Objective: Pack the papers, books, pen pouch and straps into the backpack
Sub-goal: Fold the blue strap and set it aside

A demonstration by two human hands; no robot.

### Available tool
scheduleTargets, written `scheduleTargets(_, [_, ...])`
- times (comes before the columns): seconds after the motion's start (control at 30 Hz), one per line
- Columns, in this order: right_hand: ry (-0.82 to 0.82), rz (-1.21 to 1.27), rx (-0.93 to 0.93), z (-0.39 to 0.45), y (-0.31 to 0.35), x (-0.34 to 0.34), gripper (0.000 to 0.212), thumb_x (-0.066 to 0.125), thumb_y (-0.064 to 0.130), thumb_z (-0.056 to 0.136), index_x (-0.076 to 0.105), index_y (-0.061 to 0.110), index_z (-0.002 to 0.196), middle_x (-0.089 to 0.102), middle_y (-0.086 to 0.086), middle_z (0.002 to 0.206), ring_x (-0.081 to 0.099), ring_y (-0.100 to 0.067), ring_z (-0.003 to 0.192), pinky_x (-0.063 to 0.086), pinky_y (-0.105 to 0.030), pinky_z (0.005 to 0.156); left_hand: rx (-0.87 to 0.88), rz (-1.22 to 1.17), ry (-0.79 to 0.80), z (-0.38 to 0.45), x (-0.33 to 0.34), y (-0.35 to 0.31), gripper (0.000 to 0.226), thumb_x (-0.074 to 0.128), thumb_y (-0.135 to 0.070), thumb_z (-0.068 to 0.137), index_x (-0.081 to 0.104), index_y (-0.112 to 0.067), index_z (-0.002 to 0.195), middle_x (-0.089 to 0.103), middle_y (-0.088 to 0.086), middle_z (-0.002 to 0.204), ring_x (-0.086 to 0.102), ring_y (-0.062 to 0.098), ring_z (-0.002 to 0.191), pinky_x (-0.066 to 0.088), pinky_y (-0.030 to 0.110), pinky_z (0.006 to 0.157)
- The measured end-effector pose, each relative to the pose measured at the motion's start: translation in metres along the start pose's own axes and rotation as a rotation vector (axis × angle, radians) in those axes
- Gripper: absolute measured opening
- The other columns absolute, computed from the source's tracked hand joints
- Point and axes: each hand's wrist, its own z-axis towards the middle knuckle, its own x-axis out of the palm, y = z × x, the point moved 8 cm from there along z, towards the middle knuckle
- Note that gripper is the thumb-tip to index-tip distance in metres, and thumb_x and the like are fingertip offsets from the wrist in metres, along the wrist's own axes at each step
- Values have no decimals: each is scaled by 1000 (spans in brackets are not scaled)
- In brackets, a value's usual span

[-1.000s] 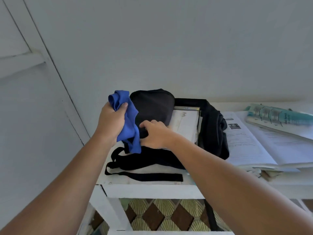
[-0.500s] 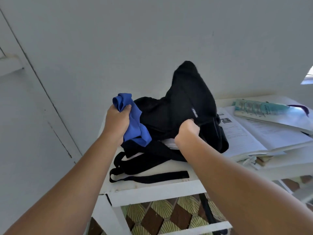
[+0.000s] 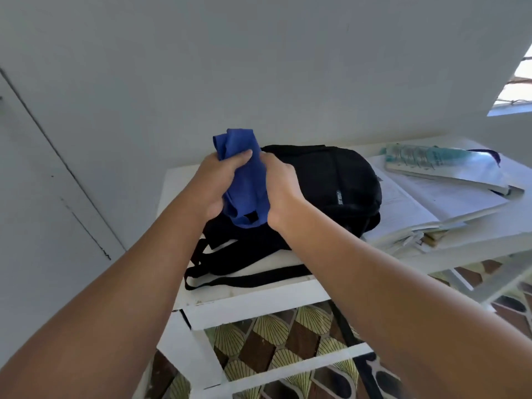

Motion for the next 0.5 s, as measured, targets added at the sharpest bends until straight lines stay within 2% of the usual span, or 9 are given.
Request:
scheduleTargets(0.03, [142, -27, -48, -4, 5, 9, 56, 73, 52, 81, 65, 19, 126, 73, -10, 123, 73, -33, 112, 60, -50, 95, -21, -83, 60, -3, 4, 0, 18, 69, -22, 96, 69, -11, 110, 78, 6, 103, 75, 21, 97, 59, 35, 80])
scheduleTargets(0.07, [211, -32, -63, -4, 4, 8, 53, 73, 51, 88, 66, 17, 128, 76, -9, 121, 74, -29, 110, 60, -48, 97, -45, -163, 110, -4, 7, 0, 19, 69, -21, 96, 70, -9, 111, 77, 8, 105, 74, 22, 98, 60, 36, 82])
scheduleTargets(0.13, [379, -58, -99, -6, 0, 9, 40, 71, 43, 97, 66, 18, 129, 77, -7, 120, 74, -25, 112, 57, -46, 103, -96, -245, 143, -2, 9, 2, 22, 69, -22, 96, 69, -9, 114, 76, 10, 107, 74, 23, 99, 60, 38, 82])
scheduleTargets(0.17, [403, -75, -110, -7, -1, 7, 33, 71, 36, 99, 67, 17, 126, 77, -8, 120, 73, -26, 113, 56, -46, 104, -109, -235, 145, -2, 10, 2, 25, 69, -23, 96, 68, -8, 117, 75, 10, 108, 74, 23, 97, 61, 37, 80])
scheduleTargets(0.27, [371, -114, -165, -4, -2, 0, 23, 70, 19, 99, 70, 13, 121, 77, -12, 116, 74, -28, 108, 60, -43, 96, -84, -78, 174, 6, 16, 7, 35, 67, -25, 98, 66, -4, 125, 75, 12, 111, 74, 22, 98, 59, 35, 79])
scheduleTargets(0.37, [288, -28, -107, 6, -3, -16, 25, 66, 15, 101, 72, 9, 124, 78, -10, 112, 75, -27, 101, 62, -38, 87, -43, 105, 264, 14, 22, 14, 35, 59, -43, 101, 68, -16, 122, 74, 2, 113, 70, 13, 100, 55, 25, 84])
scheduleTargets(0.43, [240, 71, -84, 14, 3, -27, 25, 65, 15, 101, 72, 11, 125, 78, -12, 113, 75, -32, 105, 61, -45, 91, -20, 185, 194, 25, 11, 18, 45, 46, -58, 101, 65, -27, 126, 69, -4, 123, 61, 13, 112, 46, 28, 102])
scheduleTargets(0.5, [222, 176, -68, 18, 8, -34, 27, 63, 13, 102, 69, 9, 128, 79, -11, 103, 78, -30, 93, 63, -45, 86, 26, 373, 82, 36, -11, 27, 34, 41, -46, 104, 62, -31, 127, 66, -3, 125, 58, 13, 112, 43, 34, 106])
